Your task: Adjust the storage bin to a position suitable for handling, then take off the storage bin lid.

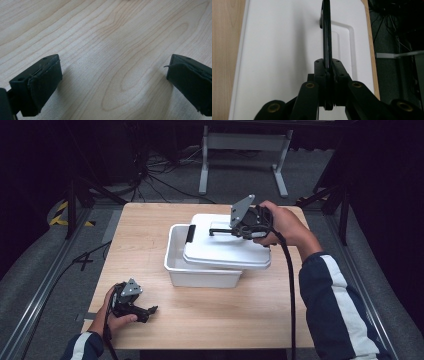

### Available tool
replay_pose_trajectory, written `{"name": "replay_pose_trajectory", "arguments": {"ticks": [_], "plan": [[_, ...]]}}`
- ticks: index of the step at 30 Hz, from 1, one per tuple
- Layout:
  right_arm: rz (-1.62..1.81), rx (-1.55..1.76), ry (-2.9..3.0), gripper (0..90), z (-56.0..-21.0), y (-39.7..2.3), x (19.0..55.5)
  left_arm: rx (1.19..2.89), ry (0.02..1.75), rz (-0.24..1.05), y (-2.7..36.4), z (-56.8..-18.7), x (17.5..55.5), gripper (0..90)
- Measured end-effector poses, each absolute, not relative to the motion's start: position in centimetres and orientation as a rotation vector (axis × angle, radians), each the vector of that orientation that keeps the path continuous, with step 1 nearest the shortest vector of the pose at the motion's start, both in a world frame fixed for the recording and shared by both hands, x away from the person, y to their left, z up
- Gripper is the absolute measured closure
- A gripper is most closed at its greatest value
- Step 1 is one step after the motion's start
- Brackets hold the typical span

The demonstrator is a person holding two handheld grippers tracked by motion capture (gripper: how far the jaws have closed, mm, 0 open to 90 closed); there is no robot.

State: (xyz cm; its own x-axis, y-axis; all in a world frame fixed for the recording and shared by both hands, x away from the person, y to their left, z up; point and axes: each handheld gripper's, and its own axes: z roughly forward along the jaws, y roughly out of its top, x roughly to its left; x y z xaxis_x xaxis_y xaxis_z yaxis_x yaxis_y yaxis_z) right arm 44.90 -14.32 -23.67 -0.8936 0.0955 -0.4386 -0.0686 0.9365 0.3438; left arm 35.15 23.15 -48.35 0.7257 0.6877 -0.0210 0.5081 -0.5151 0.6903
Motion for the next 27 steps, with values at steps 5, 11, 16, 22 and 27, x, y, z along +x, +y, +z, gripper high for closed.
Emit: {"name": "replay_pose_trajectory", "arguments": {"ticks": [5, 11, 16, 22, 27], "plan": [[0.483, 0.044, 2.629, 84.7, -23.6, -15.8, 44.7, 2.231, 0.9, 0.335, 23.1, -48.4, 35.2, 0.5], [0.489, 0.05, 2.612, 84.6, -23.3, -17.4, 44.4, 2.236, 0.893, 0.335, 23.2, -48.3, 35.2, 0.2], [0.504, 0.065, 2.606, 84.7, -23.3, -18.8, 44.0, 2.237, 0.892, 0.334, 23.2, -48.3, 35.3, 0.2], [0.482, 0.095, 2.603, 84.6, -23.7, -20.3, 43.8, 2.238, 0.896, 0.334, 23.2, -48.3, 35.2, 0.3], [0.497, 0.125, 2.591, 84.6, -23.6, -21.8, 43.5, 2.237, 0.895, 0.337, 23.2, -48.3, 35.2, 0.4]]}}
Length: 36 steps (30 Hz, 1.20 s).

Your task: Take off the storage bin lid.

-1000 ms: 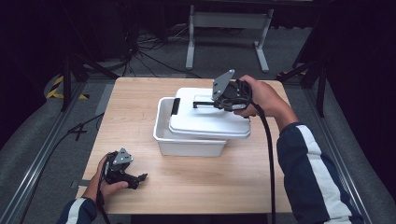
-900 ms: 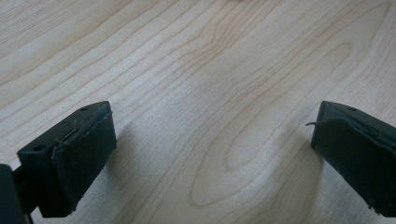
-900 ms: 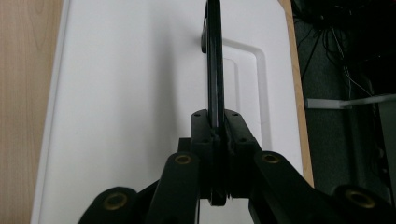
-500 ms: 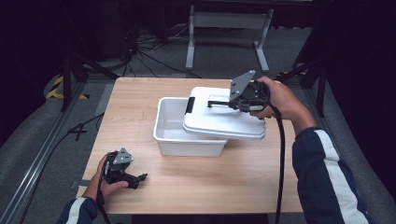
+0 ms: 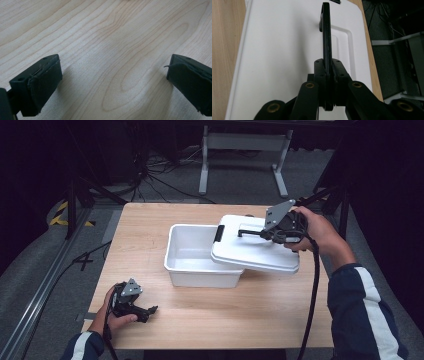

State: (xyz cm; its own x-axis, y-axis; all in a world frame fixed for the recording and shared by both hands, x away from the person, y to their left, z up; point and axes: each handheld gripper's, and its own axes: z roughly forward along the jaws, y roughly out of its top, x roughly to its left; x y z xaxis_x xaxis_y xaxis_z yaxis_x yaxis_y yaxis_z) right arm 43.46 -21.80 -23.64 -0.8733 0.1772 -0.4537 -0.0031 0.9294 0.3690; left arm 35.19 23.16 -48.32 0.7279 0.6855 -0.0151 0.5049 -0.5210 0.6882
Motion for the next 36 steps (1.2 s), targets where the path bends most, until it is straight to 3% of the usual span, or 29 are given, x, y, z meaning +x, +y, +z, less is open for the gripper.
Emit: {"name": "replay_pose_trajectory", "arguments": {"ticks": [36], "plan": [[0.525, 0.34, 2.545, 84.4, -24.7, -30.6, 42.3, 2.236, 0.898, 0.336, 23.2, -48.3, 35.2, 0.5]]}}
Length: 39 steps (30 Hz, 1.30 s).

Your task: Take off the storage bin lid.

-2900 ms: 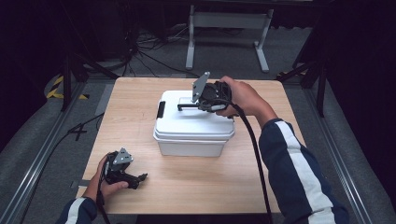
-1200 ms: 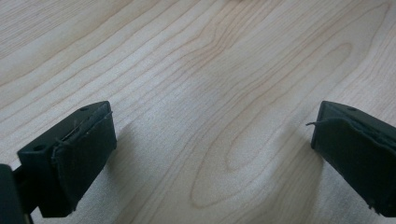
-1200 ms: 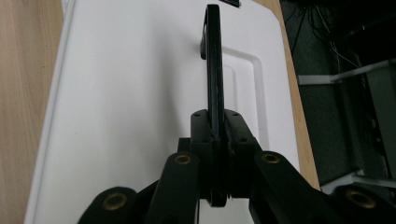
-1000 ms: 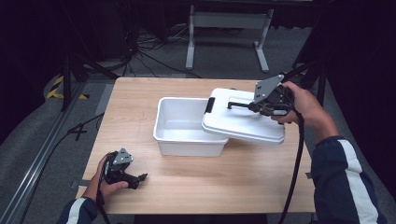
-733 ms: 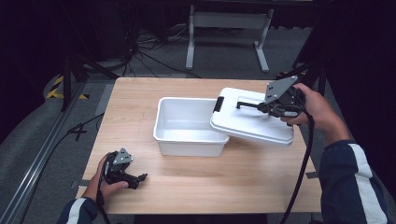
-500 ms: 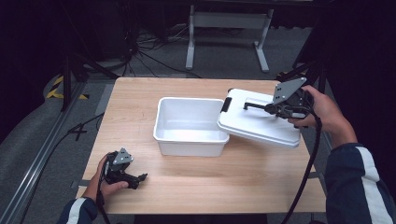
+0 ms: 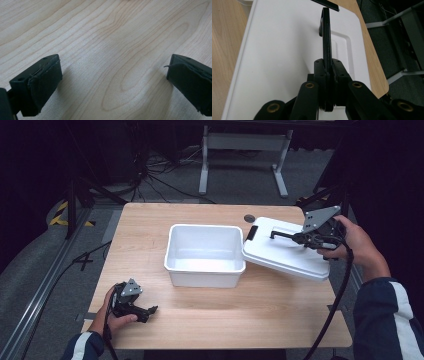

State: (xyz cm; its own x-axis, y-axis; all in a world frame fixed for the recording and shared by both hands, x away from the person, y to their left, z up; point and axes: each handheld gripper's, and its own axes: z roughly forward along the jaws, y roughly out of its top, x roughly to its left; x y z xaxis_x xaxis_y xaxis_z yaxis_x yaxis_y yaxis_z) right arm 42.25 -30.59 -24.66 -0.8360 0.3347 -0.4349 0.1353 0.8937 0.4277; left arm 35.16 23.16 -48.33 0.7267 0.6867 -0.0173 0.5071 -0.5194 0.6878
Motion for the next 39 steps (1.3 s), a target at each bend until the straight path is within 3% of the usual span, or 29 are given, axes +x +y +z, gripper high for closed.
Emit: {"name": "replay_pose_trajectory", "arguments": {"ticks": [11, 39], "plan": [[0.545, 0.426, 2.538, 84.4, -25.4, -33.3, 42.4, 2.236, 0.898, 0.335, 23.2, -48.3, 35.2, 0.5], [0.506, 0.524, 2.597, 84.6, -30.2, -33.4, 44.6, 2.233, 0.899, 0.336, 23.2, -48.4, 35.2, 0.5]]}}
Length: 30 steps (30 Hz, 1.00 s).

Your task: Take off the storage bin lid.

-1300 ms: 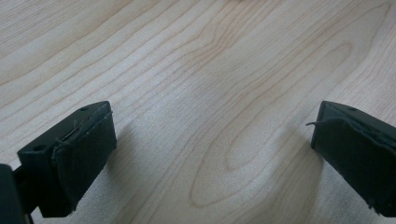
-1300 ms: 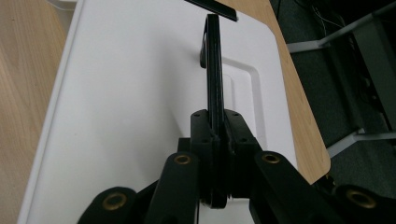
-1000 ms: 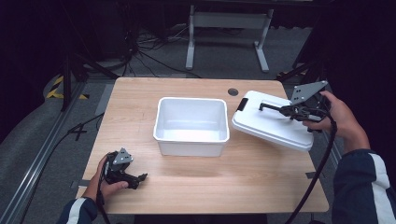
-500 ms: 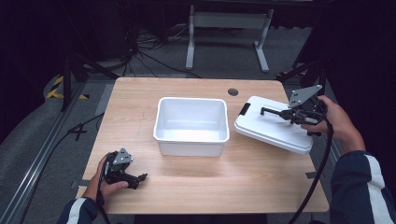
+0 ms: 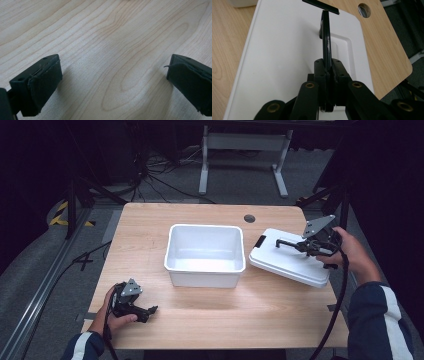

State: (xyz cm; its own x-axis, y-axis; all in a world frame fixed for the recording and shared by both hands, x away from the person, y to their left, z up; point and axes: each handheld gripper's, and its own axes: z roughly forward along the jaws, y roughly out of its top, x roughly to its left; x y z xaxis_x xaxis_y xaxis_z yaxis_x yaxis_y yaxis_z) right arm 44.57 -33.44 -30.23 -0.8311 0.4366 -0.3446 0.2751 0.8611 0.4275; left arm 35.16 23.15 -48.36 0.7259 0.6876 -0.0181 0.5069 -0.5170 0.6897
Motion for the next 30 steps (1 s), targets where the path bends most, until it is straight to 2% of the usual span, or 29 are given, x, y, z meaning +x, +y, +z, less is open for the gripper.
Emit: {"name": "replay_pose_trajectory", "arguments": {"ticks": [30], "plan": [[0.523, 0.638, 2.658, 84.5, -35.9, -33.6, 46.1, 2.233, 0.898, 0.337, 23.2, -48.4, 35.2, 0.5]]}}
